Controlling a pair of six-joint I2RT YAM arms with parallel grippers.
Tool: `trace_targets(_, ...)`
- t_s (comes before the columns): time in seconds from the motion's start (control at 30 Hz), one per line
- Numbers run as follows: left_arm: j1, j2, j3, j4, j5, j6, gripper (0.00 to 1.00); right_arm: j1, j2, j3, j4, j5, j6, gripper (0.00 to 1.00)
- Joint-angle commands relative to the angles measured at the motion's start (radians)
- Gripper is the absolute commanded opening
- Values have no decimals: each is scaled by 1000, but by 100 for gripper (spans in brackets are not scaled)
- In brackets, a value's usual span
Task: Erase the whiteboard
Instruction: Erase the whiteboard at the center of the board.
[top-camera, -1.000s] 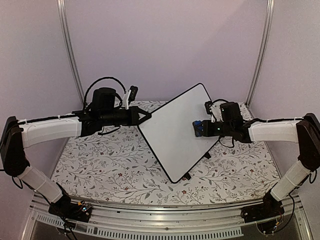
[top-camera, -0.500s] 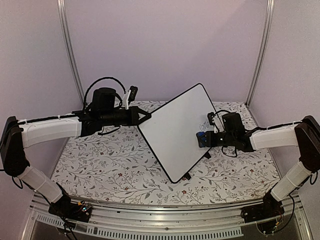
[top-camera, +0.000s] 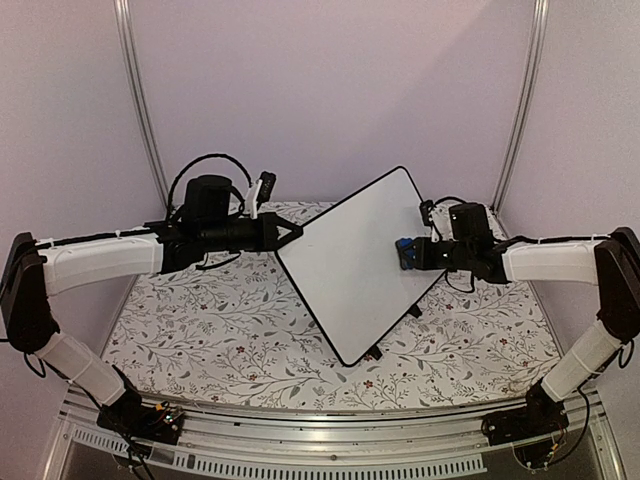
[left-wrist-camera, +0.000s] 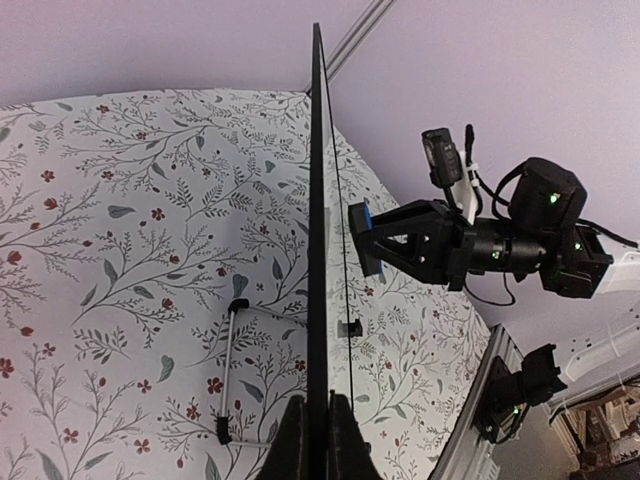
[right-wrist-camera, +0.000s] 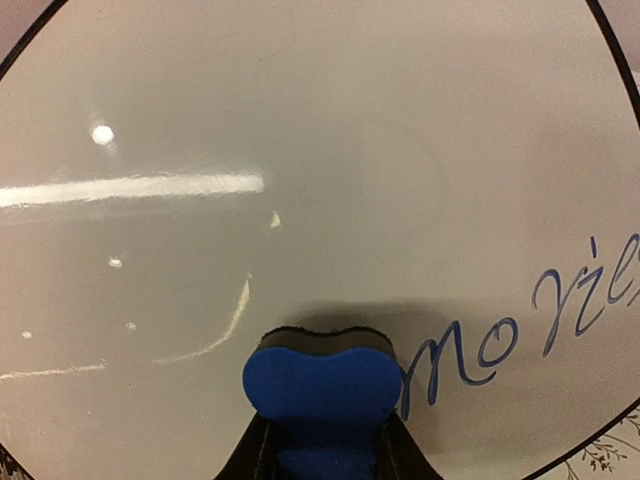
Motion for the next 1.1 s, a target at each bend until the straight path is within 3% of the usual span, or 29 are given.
trace_targets(0.0,-36,-10,4,-3,66,74,0,-9,19,-42,-18,-5,-19,16)
trace_targets(0.2,-35,-8,6,-3,68,72,0,-9,6,-175,29,-30,9,15)
trace_targets(0.33,-36,-8,6,-3,68,74,0,-9,0,-179,33,-36,16,16)
trace_targets(0.7,-35,-8,6,-5,65,76,0,-9,82,93,-70,-6,-39,16)
trace_targets(1.07,-35,-10,6,-2,72,72,0,-11,23,-129,2,14,-5,16)
